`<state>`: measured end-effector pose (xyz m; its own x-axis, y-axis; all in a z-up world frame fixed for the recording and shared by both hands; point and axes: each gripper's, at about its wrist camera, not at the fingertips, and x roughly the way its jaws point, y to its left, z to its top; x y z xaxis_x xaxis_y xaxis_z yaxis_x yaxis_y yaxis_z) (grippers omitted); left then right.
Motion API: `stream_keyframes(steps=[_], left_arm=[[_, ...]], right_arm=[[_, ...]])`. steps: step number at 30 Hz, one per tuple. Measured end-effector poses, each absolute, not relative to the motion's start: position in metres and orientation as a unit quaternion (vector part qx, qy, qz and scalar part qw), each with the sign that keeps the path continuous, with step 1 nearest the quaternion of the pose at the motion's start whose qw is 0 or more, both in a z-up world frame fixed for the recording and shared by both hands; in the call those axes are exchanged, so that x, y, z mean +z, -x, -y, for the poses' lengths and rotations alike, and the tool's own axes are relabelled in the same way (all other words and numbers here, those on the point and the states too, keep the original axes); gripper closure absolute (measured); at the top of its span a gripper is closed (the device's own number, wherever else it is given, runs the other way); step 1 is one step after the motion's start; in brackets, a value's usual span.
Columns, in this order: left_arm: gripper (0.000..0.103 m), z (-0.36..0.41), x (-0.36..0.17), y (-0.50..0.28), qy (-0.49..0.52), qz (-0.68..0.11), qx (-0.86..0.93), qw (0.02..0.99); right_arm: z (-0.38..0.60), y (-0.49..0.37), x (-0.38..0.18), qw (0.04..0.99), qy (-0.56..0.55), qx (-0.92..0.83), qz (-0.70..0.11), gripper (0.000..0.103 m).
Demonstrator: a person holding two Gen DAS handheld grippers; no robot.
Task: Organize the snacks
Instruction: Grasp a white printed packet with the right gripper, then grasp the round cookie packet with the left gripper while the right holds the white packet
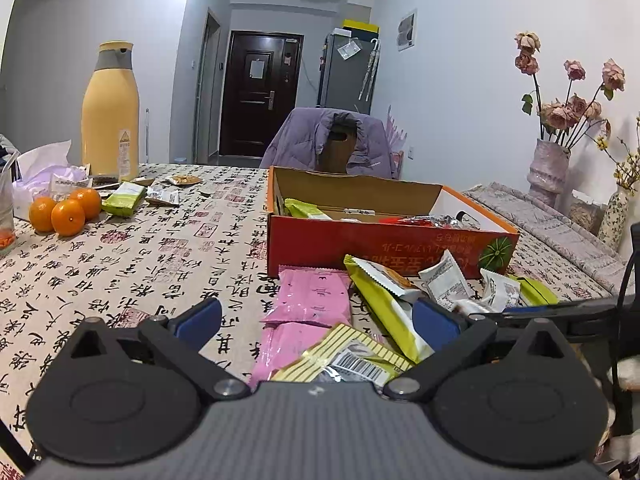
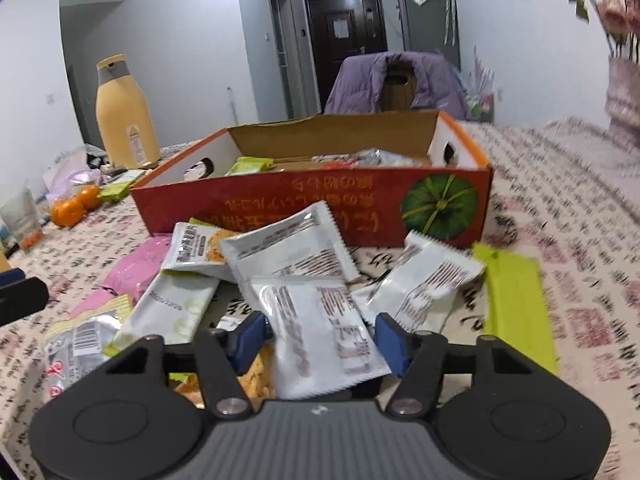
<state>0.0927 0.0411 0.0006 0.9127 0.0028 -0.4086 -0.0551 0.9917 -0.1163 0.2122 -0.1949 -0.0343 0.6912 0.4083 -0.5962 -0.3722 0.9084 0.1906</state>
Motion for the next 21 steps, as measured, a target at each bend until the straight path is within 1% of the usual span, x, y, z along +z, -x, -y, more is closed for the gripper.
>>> stream_keyframes(steps=[2, 3, 8, 11, 21], left_arm=[[0.0, -0.042, 0.0, -0.093, 0.065, -0.21, 0.016, 0.975], [0.0, -0.042, -0.001, -0.094, 0.066, -0.211, 0.015, 0.975], [0.0, -0.041, -0.002, -0.094, 0.067, -0.214, 0.013, 0.974], [0.0, -0.041, -0.002, -0.094, 0.067, -0.216, 0.014, 0.974], [0.0, -0.029, 0.001, -0.097, 0.053, -0.223, 0.002, 0.973]], right_arm=[[0.199, -0.214, -0.035, 0.917, -0.041, 0.216, -0.333, 0.047], [0.2, -0.214, -0.035, 0.916, -0.041, 0.217, -0.334, 0.05], [0.201, -0.21, -0.035, 0.917, -0.048, 0.227, -0.325, 0.062], [0.203, -0.204, -0.032, 0.922, -0.05, 0.225, -0.31, 0.064], [0.218, -0.169, -0.008, 0.952, -0.031, 0.193, -0.236, 0.064]])
